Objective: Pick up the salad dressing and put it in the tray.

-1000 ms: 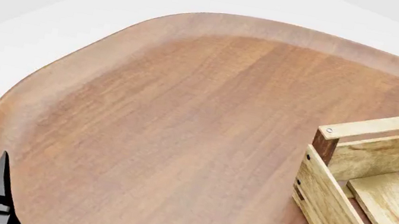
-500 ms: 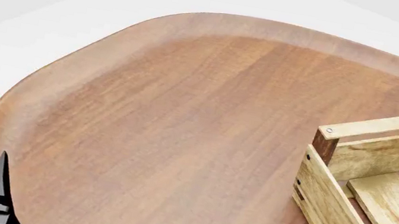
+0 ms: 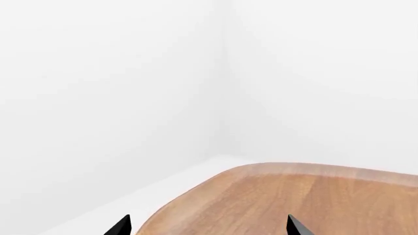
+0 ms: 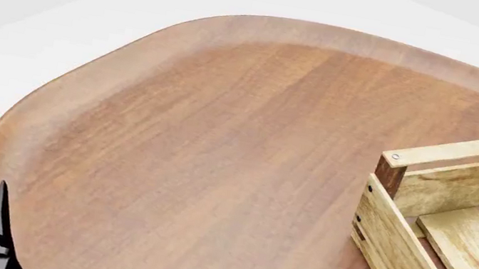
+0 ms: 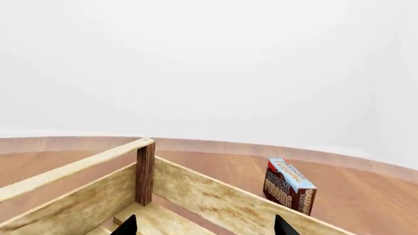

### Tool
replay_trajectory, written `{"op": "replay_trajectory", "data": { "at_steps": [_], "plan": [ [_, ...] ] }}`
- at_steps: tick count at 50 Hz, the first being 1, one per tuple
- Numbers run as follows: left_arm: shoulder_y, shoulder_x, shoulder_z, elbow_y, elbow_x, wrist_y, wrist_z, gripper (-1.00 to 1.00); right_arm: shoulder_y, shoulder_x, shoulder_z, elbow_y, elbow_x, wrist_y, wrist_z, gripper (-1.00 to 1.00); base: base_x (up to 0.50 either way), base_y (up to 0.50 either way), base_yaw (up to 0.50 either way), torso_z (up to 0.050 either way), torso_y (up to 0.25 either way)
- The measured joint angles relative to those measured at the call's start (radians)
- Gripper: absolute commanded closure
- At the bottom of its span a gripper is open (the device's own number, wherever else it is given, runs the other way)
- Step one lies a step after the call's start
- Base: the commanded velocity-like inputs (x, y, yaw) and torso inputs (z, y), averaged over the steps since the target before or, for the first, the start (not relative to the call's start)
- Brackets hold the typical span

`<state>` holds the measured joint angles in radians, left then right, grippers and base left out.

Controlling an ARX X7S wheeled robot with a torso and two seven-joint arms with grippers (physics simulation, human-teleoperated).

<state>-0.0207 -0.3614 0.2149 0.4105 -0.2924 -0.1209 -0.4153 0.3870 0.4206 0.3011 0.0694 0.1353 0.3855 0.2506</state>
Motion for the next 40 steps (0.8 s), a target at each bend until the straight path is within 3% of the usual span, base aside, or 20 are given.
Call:
{"op": "replay_trajectory", "data": {
  "at_steps": [8, 18, 40],
  "plan": [
    [0.005, -0.001, -0.006, 0.005, -0.002, 0.020, -0.002, -1.00, -0.101, -0.015, 0.004, -0.288, 0.026, 0.081, -0.003, -1.00, 0.00, 0.00, 0.00, 0.000, 0.000],
    [0.048, 0.001, -0.036, 0.028, -0.034, 0.186, 0.041, -1.00, -0.235, -0.055, -0.010, -0.558, 0.003, 0.040, 0.017, -1.00, 0.00, 0.00, 0.00, 0.000, 0.000],
    [0.142, 0.075, -0.173, 0.087, -0.073, 0.630, 0.100, -1.00, -0.521, -0.166, -0.020, -0.782, -0.233, -0.565, 0.210, -1.00, 0.00, 0.00, 0.00, 0.000, 0.000]
  ]
}}
